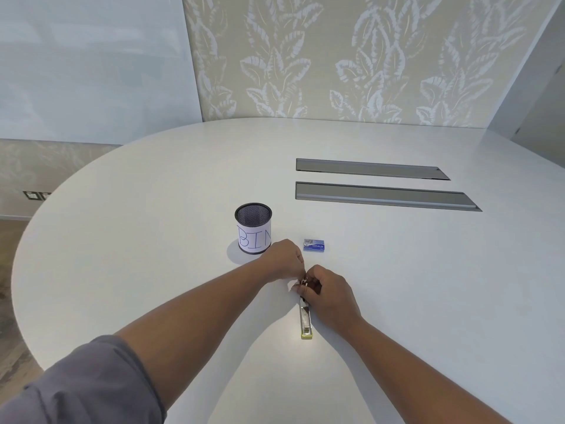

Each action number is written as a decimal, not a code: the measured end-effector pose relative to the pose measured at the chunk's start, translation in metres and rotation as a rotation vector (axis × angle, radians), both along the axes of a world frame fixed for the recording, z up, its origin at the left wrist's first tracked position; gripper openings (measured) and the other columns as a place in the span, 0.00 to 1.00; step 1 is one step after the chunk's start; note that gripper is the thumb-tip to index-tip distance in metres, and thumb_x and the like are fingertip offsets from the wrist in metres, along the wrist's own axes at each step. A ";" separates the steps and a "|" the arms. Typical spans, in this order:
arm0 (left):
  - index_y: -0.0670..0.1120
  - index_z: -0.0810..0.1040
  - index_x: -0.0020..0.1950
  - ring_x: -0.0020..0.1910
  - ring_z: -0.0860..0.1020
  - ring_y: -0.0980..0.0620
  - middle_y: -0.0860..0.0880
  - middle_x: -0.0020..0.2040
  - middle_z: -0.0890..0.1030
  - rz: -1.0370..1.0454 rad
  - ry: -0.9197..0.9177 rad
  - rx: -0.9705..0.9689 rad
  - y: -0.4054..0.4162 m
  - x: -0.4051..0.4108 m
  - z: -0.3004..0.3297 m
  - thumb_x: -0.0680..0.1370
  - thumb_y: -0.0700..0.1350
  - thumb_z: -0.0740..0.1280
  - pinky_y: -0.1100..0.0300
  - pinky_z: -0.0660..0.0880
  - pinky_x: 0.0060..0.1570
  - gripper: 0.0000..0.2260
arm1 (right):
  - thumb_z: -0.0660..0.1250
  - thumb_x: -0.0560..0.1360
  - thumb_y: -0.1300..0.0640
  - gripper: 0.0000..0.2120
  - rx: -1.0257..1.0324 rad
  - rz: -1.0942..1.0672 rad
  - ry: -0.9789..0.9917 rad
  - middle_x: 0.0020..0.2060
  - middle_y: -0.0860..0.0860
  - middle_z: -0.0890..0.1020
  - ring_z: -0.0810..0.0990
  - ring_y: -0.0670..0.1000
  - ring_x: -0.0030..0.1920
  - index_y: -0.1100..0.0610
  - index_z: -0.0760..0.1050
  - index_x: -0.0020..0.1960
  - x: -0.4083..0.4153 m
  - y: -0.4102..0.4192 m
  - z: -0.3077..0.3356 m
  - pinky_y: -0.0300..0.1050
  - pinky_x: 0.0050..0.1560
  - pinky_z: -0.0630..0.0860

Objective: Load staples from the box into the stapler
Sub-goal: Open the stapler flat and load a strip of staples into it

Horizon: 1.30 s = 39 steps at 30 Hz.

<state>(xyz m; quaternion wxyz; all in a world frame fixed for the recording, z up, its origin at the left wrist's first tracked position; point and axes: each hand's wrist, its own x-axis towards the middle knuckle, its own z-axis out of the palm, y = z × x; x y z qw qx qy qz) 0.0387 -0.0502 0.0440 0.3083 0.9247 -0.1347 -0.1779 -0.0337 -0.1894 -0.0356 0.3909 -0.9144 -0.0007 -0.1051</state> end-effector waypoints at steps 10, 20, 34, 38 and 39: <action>0.48 0.76 0.28 0.28 0.70 0.52 0.51 0.28 0.75 -0.002 0.065 -0.059 0.006 0.004 -0.004 0.66 0.37 0.70 0.63 0.66 0.30 0.09 | 0.69 0.68 0.36 0.16 0.003 0.009 -0.003 0.32 0.45 0.79 0.75 0.46 0.35 0.47 0.71 0.41 0.001 0.000 0.001 0.47 0.37 0.74; 0.41 0.82 0.40 0.34 0.78 0.51 0.47 0.33 0.81 -0.051 0.062 -0.328 0.025 0.009 0.005 0.71 0.34 0.72 0.59 0.76 0.37 0.03 | 0.70 0.71 0.40 0.12 -0.015 0.007 -0.012 0.32 0.44 0.79 0.75 0.45 0.35 0.47 0.72 0.42 0.002 0.000 0.001 0.46 0.38 0.75; 0.48 0.84 0.53 0.44 0.78 0.51 0.52 0.45 0.83 0.186 -0.560 -0.113 0.055 0.042 0.052 0.78 0.43 0.68 0.58 0.75 0.48 0.07 | 0.69 0.69 0.37 0.13 0.014 -0.004 0.018 0.34 0.42 0.81 0.78 0.44 0.36 0.44 0.74 0.41 0.003 0.000 0.000 0.46 0.40 0.77; 0.49 0.83 0.49 0.46 0.80 0.45 0.51 0.47 0.83 0.236 -0.537 0.101 0.065 0.048 0.056 0.77 0.40 0.64 0.53 0.78 0.45 0.09 | 0.70 0.69 0.37 0.13 0.013 -0.005 0.010 0.34 0.41 0.81 0.78 0.44 0.36 0.44 0.74 0.41 0.003 0.000 0.000 0.44 0.39 0.77; 0.49 0.83 0.48 0.46 0.81 0.44 0.50 0.48 0.83 0.235 -0.510 0.142 0.066 0.049 0.057 0.76 0.38 0.64 0.53 0.79 0.44 0.10 | 0.70 0.69 0.37 0.13 0.012 -0.003 0.009 0.34 0.42 0.81 0.78 0.44 0.36 0.44 0.73 0.41 0.002 -0.001 0.000 0.44 0.38 0.76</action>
